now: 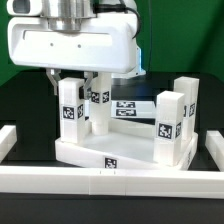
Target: Assemble desk
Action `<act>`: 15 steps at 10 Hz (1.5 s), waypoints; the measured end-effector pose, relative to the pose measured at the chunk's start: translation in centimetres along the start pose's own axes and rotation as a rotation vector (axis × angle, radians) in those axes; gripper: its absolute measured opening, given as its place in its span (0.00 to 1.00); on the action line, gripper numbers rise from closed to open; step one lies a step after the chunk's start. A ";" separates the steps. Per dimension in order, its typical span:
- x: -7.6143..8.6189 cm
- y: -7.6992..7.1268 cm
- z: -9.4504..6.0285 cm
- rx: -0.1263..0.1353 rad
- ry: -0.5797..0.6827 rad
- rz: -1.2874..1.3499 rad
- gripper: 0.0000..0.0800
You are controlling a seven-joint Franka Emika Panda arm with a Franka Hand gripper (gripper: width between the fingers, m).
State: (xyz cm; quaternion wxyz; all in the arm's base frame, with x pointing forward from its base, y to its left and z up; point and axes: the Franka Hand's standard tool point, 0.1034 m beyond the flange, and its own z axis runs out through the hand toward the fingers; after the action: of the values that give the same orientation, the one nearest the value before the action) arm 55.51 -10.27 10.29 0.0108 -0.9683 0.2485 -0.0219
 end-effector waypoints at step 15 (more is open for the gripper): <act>0.0 -0.7 0.3 0.011 -0.020 0.919 0.57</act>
Offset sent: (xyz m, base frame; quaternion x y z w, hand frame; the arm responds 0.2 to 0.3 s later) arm -0.0060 -0.0027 -0.0090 -0.0199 -0.0180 0.2396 0.9705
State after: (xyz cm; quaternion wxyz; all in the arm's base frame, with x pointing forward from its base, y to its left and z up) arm 55.82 -9.68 10.03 0.0269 -0.7578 0.6519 -0.0070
